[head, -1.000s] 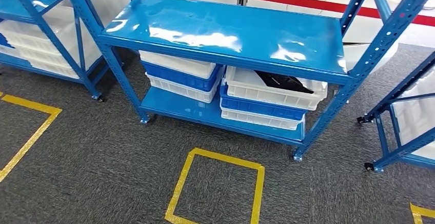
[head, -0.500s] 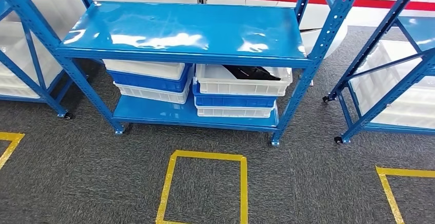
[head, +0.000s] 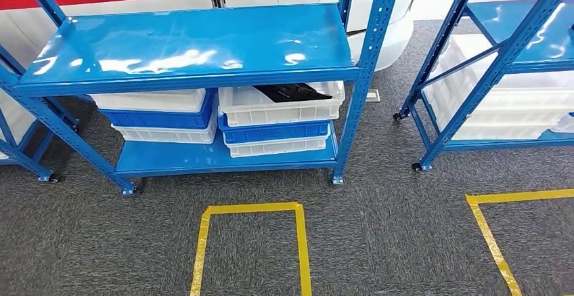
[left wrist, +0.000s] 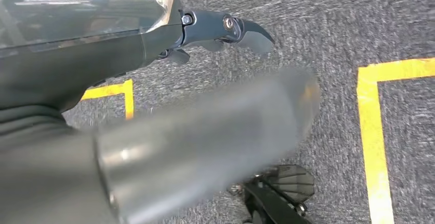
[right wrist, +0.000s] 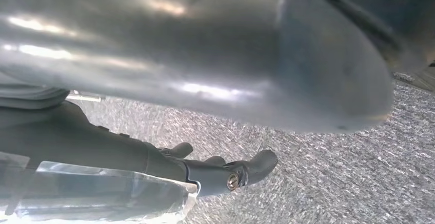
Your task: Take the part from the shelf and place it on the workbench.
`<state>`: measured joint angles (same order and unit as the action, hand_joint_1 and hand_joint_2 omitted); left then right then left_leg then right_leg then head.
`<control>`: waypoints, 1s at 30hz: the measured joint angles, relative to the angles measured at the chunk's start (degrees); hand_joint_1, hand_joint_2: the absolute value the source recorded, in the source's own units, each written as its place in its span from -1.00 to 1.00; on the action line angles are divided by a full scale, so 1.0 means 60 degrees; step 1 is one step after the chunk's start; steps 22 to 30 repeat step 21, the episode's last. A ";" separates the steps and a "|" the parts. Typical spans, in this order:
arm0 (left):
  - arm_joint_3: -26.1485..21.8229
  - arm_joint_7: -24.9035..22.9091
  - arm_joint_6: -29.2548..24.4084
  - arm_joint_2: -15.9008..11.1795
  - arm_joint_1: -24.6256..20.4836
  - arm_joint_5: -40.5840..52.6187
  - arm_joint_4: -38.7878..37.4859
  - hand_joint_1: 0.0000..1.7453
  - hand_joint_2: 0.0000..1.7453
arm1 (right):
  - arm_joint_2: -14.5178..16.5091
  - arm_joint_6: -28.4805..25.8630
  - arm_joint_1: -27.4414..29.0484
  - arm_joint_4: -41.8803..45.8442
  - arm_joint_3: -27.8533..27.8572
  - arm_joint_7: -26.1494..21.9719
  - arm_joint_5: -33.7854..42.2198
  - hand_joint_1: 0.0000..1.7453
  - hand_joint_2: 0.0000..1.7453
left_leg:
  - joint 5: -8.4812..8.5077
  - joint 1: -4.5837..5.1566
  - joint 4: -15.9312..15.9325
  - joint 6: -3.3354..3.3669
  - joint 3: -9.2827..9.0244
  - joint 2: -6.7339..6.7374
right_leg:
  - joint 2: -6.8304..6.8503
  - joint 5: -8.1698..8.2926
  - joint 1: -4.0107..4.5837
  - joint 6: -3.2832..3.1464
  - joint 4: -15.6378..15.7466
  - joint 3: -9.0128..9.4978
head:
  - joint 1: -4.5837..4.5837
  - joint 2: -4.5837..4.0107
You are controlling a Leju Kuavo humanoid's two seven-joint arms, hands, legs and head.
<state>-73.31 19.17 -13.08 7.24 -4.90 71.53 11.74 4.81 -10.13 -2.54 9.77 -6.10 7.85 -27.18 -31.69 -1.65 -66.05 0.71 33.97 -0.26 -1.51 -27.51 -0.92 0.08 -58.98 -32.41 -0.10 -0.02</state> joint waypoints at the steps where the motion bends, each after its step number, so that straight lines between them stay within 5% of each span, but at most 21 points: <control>1: 0.0001 0.0001 0.0004 -0.0004 -0.0004 0.0004 0.0000 -1.00 1.00 | 0.0009 0.0004 -0.0003 0.0000 0.0000 0.0023 0.0000 -1.00 -1.00 | 0.0237 0.0041 0.0550 0.0074 -0.0251 -0.0032 | -0.0030 0.0001 0.0030 0.0007 -0.0004 0.0004 | -0.0003 0.0000; 3: 0.0002 -0.0001 0.0015 -0.0006 -0.0009 0.0008 0.0000 -1.00 1.00 | 0.0032 0.0005 -0.0007 0.0000 -0.0001 0.0055 -0.0001 -1.00 -1.00 | 0.0423 0.0124 0.1151 0.0104 -0.0503 -0.0060 | -0.0057 -0.0017 0.0086 0.0013 -0.0020 -0.0024 | -0.0008 0.0000; 7: 0.0002 -0.0008 0.0043 0.0004 -0.0001 0.0009 0.0000 -1.00 1.00 | 0.0034 0.0005 -0.0004 0.0000 0.0000 0.0071 -0.0001 -1.00 -1.00 | 0.0437 0.0241 0.1225 -0.0042 -0.0513 -0.0032 | -0.0047 -0.0044 0.0102 0.0022 -0.0036 -0.0100 | -0.0011 0.0000; 11: 0.0001 -0.0030 0.0055 0.0004 -0.0001 0.0009 0.0000 -1.00 1.00 | 0.0006 0.0015 -0.0006 0.0000 -0.0001 0.0100 0.0002 -1.00 1.00 | 0.0465 0.0313 0.1221 0.0055 -0.0491 -0.0027 | -0.0049 0.0011 0.0074 0.0114 0.0006 -0.0061 | -0.0013 0.0000; 30: 0.0039 0.0132 0.0185 0.0008 0.0005 0.0107 0.0000 -1.00 1.00 | -0.0103 0.0021 -0.0071 0.0004 0.0009 0.0182 0.0042 -1.00 1.00 | 0.0473 0.0357 0.1213 0.0128 -0.0476 -0.0021 | -0.0054 0.0044 0.0042 0.0163 0.0048 -0.0045 | -0.0010 0.0000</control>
